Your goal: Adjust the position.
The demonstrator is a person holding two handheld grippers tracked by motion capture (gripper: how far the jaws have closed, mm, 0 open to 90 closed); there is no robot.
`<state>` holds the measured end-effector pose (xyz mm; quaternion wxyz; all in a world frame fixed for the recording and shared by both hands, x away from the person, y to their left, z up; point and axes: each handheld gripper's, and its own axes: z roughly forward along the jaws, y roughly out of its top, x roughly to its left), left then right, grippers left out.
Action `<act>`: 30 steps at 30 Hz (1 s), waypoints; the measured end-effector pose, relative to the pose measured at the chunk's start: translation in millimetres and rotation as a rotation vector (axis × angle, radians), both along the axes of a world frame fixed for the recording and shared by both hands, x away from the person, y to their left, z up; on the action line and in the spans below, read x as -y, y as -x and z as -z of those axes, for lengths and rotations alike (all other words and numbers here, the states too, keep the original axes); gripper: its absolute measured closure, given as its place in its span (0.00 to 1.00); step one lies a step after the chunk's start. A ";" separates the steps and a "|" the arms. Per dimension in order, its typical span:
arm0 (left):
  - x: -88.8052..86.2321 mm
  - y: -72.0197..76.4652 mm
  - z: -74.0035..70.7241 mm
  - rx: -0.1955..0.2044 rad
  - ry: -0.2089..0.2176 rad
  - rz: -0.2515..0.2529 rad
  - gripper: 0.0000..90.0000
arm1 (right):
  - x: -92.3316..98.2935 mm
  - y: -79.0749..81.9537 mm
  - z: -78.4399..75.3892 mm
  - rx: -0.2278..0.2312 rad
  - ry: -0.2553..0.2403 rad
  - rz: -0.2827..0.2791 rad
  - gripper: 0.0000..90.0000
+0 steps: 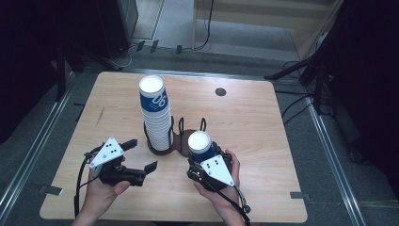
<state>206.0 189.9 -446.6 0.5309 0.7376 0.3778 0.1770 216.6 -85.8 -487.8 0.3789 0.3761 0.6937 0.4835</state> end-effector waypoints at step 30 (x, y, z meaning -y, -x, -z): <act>20.2 1.8 3.4 -0.024 -0.021 0.086 0.02 | -24.8 14.2 12.7 0.117 0.248 -0.083 0.21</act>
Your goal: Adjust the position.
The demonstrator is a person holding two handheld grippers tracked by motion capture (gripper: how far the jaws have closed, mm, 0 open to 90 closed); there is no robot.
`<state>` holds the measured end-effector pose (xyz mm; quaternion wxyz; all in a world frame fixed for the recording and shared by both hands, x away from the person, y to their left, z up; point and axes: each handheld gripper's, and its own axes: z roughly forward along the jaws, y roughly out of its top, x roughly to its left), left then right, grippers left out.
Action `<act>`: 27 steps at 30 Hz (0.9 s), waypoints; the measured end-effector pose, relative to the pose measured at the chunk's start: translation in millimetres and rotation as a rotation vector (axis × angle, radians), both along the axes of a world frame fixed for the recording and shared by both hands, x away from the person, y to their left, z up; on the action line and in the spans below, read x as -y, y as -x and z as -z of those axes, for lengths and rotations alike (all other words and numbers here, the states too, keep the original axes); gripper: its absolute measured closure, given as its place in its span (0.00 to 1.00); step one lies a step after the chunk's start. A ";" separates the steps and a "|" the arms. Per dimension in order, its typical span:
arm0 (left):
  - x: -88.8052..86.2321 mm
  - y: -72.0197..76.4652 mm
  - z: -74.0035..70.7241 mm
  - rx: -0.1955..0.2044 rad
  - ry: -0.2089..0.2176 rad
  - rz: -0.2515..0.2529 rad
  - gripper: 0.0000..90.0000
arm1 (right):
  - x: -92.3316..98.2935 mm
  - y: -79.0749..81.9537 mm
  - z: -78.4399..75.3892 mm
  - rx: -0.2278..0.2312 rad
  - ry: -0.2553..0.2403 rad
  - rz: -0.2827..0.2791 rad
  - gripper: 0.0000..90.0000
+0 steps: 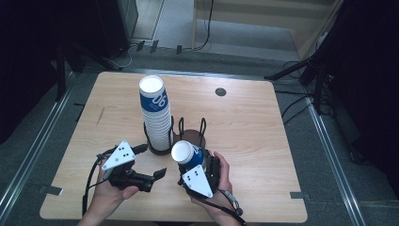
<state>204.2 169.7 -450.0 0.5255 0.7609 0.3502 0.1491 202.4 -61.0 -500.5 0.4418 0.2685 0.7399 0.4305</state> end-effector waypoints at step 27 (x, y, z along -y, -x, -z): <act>11.0 4.9 0.9 0.021 -0.022 0.048 0.14 | -20.1 10.0 13.6 0.118 0.199 -0.050 0.22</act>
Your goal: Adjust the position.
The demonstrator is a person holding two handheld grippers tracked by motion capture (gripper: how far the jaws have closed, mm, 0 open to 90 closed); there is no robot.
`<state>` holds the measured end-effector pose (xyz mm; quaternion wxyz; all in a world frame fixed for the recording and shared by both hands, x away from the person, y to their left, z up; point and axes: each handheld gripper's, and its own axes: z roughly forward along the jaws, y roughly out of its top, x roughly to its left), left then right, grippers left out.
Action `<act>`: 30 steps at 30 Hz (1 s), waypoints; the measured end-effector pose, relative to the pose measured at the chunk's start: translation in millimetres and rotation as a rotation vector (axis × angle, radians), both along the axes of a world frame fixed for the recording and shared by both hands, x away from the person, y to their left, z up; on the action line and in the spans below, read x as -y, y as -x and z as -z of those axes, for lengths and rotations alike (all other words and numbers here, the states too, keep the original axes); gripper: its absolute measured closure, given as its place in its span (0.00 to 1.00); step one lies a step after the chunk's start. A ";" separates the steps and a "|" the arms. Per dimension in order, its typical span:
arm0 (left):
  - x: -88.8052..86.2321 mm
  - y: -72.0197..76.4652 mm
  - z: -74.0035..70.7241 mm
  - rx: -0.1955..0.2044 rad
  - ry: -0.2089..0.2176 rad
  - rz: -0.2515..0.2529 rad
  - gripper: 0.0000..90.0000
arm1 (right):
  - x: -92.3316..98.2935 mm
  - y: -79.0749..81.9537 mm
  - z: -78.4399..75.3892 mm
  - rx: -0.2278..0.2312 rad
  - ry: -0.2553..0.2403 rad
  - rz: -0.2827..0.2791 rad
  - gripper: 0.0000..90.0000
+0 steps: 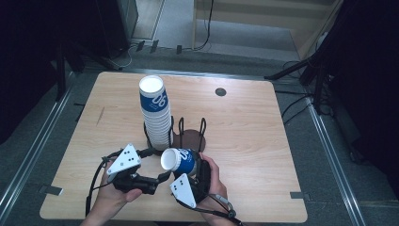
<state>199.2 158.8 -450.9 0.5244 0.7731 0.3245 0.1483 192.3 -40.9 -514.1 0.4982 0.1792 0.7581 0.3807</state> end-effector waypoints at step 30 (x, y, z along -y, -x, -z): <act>8.2 1.1 2.1 -0.035 0.003 0.034 0.30 | -13.0 10.2 5.6 0.072 0.092 -0.075 0.21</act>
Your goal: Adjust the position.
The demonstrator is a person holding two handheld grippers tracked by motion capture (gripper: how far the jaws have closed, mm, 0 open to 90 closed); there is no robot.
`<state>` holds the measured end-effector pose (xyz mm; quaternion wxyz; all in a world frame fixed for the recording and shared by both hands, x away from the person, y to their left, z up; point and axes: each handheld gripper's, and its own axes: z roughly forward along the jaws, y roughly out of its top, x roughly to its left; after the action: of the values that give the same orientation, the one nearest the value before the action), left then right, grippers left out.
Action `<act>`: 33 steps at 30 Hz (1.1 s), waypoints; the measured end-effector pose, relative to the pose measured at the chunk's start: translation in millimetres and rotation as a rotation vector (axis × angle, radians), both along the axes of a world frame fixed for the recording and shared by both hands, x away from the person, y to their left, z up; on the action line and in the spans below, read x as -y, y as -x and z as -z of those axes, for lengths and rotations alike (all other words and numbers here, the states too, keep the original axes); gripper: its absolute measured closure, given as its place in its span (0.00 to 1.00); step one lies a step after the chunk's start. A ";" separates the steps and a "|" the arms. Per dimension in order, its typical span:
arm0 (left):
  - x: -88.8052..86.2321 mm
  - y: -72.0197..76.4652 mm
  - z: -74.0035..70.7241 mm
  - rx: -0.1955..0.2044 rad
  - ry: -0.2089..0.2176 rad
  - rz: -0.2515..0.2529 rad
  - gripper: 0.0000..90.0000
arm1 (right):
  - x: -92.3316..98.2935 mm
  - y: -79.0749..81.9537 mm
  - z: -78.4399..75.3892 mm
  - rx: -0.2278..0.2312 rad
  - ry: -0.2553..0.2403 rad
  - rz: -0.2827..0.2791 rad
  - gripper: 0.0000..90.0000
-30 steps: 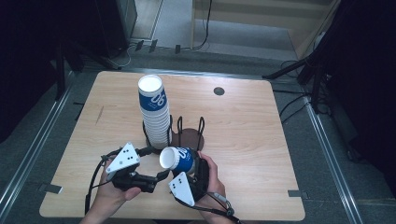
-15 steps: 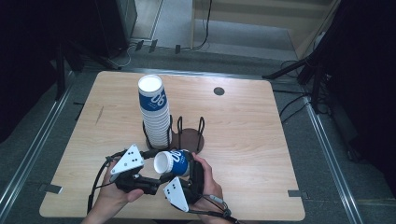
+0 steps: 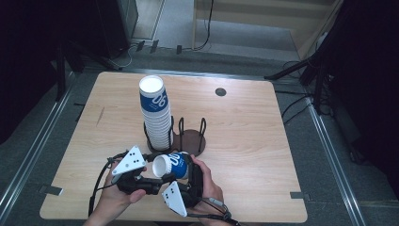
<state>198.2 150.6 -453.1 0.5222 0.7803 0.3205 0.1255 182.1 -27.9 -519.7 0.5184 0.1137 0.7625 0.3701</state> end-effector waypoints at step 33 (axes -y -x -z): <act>-12.8 -2.3 -2.5 0.122 0.094 -0.128 0.32 | 12.1 4.2 -24.3 -0.066 -0.171 -0.024 0.01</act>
<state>200.5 163.4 -450.6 0.5675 0.7238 0.3429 0.1908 177.9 -40.0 -495.5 0.4770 0.1606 0.7459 0.4362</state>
